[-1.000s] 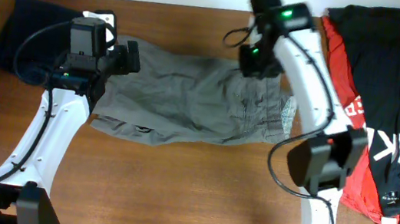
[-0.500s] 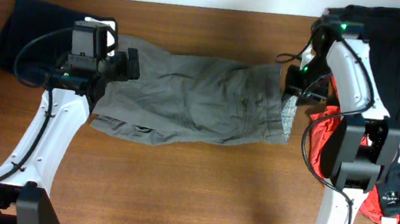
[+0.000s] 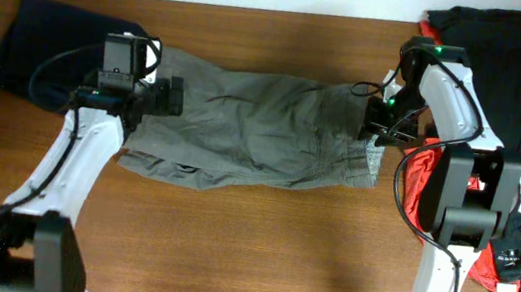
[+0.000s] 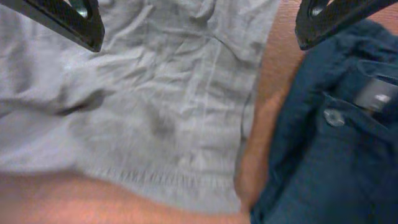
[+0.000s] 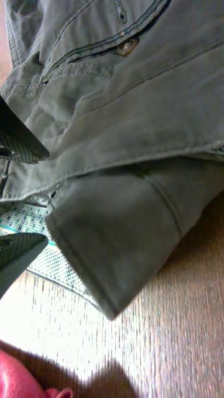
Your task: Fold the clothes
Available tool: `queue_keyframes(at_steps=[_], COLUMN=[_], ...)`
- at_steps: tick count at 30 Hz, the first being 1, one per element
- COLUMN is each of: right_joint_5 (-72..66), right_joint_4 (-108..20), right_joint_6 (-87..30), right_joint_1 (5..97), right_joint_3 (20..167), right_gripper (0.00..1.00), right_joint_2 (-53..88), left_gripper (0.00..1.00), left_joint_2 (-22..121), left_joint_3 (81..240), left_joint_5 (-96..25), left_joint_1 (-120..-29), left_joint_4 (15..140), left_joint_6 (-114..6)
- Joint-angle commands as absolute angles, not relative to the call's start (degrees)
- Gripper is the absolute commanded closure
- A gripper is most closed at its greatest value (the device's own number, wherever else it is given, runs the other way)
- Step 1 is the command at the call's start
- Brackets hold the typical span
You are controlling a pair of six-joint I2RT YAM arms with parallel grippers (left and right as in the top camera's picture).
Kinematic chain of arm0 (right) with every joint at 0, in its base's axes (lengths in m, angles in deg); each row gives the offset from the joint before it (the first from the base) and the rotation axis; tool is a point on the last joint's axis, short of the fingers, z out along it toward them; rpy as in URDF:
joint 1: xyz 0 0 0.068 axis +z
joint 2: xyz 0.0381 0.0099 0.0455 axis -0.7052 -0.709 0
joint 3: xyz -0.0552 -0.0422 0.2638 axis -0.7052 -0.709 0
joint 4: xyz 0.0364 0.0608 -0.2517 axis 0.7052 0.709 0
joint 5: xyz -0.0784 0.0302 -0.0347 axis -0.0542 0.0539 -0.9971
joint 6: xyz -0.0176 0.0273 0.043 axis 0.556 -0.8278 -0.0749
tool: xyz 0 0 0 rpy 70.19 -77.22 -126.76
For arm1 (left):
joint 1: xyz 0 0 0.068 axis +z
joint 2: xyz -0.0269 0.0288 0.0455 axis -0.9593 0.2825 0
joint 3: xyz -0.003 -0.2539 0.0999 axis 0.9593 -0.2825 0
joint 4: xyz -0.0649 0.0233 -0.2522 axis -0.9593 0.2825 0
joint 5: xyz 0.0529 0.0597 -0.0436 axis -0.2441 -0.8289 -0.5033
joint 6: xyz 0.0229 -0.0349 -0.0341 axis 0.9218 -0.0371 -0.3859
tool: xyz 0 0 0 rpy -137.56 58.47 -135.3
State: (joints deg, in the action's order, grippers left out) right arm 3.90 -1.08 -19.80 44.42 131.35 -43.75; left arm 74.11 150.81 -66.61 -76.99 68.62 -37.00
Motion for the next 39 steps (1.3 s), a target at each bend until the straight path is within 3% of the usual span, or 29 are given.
queue_keyframes(at_steps=[1, 6, 11, 14, 19, 24, 33, 39], right_joint_5=[3.38, 2.9, 2.9, 2.92, 3.38, 8.45, 16.45, 27.16], right_joint_4=[-1.15, -1.54, -1.17, -1.24, -2.16, -4.52, -11.77, -15.86], right_joint_6=[-18.94, -18.92, -19.16, -19.16, -19.14, -18.77, -15.51, -11.14], right_joint_1=[43.85, 42.5, 39.83, 38.08, 37.01, 37.12, 37.05, 36.88], right_joint_3=[131.2, 131.2, 131.2, 131.2, 131.07, 128.99, 120.99, 116.99], right_gripper=[0.59, 0.59, 0.59, 0.59, 0.55, 0.49, 0.2, 0.1], right_joint_2=[-43.77, -43.77, -43.77, -43.77, -43.77, -43.77, -43.77, -43.77], left_gripper=[0.06, 0.06, 0.2, 0.36, 0.76, 0.99, 0.99, 0.99], left_joint_2=[77.65, 80.73, 85.21, 87.57, 90.68, 93.06, 94.19, 94.19], left_joint_3=[151.42, 151.42, 151.42, 151.42, 151.42, 151.42, 151.42, 151.42], left_joint_5=[-65.56, -62.96, -62.3, -62.35, -62.39, -63.75, -63.86, -63.81], left_joint_1=[-76.79, -76.79, -76.79, -76.79, -76.79, -76.79, -76.79, -76.79], left_joint_4=[68.4, 66.58, 64.22, 62.63, 60.35, 60.0, 59.85, 59.81], left_joint_6=[-35.66, -33.06, -33.09, -33.06, -33.06, -33.06, -33.06, -33.06])
